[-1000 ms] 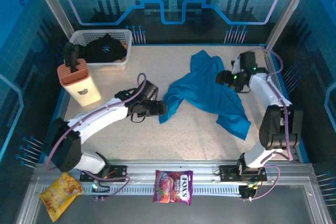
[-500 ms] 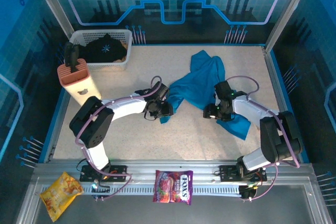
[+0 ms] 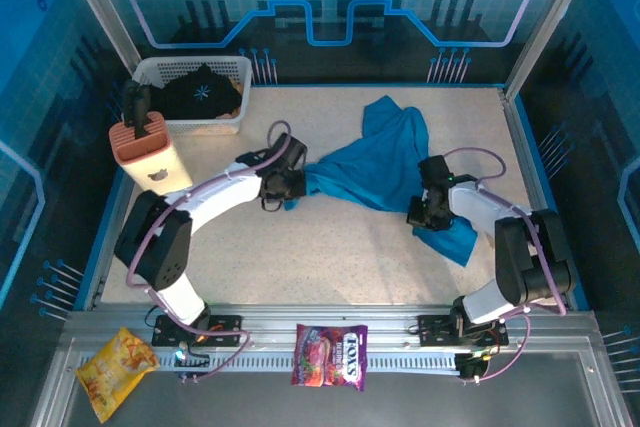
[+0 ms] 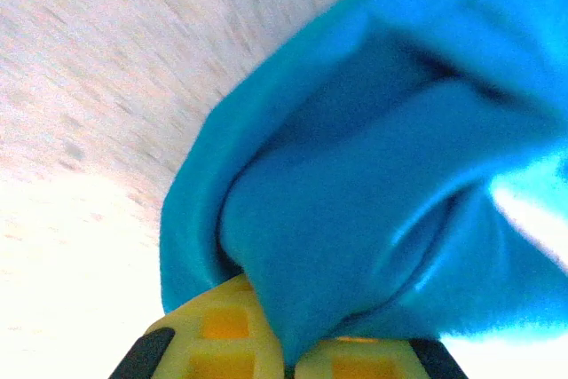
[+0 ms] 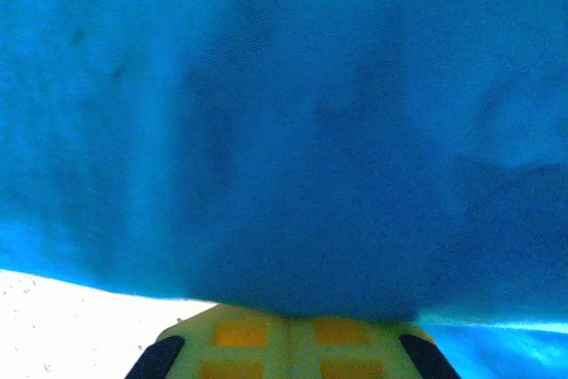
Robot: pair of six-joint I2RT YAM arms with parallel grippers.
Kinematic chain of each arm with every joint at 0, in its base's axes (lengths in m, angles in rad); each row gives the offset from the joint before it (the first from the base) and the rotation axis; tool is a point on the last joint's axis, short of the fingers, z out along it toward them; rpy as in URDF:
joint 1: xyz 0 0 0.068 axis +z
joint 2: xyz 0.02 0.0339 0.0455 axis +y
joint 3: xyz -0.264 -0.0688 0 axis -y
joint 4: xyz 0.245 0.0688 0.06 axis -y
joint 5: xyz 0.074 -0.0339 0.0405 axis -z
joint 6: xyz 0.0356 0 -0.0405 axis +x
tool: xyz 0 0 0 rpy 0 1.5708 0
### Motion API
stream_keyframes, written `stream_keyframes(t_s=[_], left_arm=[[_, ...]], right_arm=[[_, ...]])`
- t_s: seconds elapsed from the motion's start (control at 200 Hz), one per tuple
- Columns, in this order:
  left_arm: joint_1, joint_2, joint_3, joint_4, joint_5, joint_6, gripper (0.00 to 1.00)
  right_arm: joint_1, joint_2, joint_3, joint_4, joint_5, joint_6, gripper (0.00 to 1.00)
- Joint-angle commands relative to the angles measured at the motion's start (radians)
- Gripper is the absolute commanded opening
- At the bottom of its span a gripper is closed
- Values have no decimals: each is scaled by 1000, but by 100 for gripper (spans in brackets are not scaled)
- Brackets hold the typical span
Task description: Fold and stack the t-shirts
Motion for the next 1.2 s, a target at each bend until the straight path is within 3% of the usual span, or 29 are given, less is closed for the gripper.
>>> stream_keyframes(t_s=[0.0, 0.115, 0.255, 0.29, 0.36, 0.415, 0.5, 0.595, 0.726, 0.831, 0.981, 1.196], left_arm=[[54, -45, 82, -95, -122, 116, 0], [94, -14, 159, -114, -169, 185, 0], [117, 43, 245, -131, -226, 240, 13], [120, 57, 269, -136, -236, 255, 23], [120, 83, 312, -150, -243, 279, 57], [120, 98, 339, -164, -231, 282, 75], [116, 94, 353, -176, -212, 270, 91], [106, 56, 329, -184, -204, 248, 99], [100, -16, 269, -212, -177, 202, 99], [101, -51, 199, -246, -132, 152, 96], [100, -91, 28, -177, -25, 66, 74], [105, -110, -94, -97, -69, 8, 69]], right_arm=[[-22, -70, -14, -56, 26, -15, 0], [-45, -114, -24, -83, 27, -27, 0], [-71, -164, -28, -121, 36, -37, 0], [-78, -176, -31, -128, 42, -41, 0], [-89, -193, -31, -136, 45, -46, 0], [-90, -197, -26, -139, 39, -49, 0], [-84, -194, -12, -137, -13, -50, 1], [-16, -189, 16, -126, -55, -49, 19], [159, -134, 115, -124, -39, -51, 45], [275, -38, 198, -101, -34, -75, 56], [402, 121, 309, -71, -23, -120, 55], [524, 342, 545, -58, -45, -198, 51]])
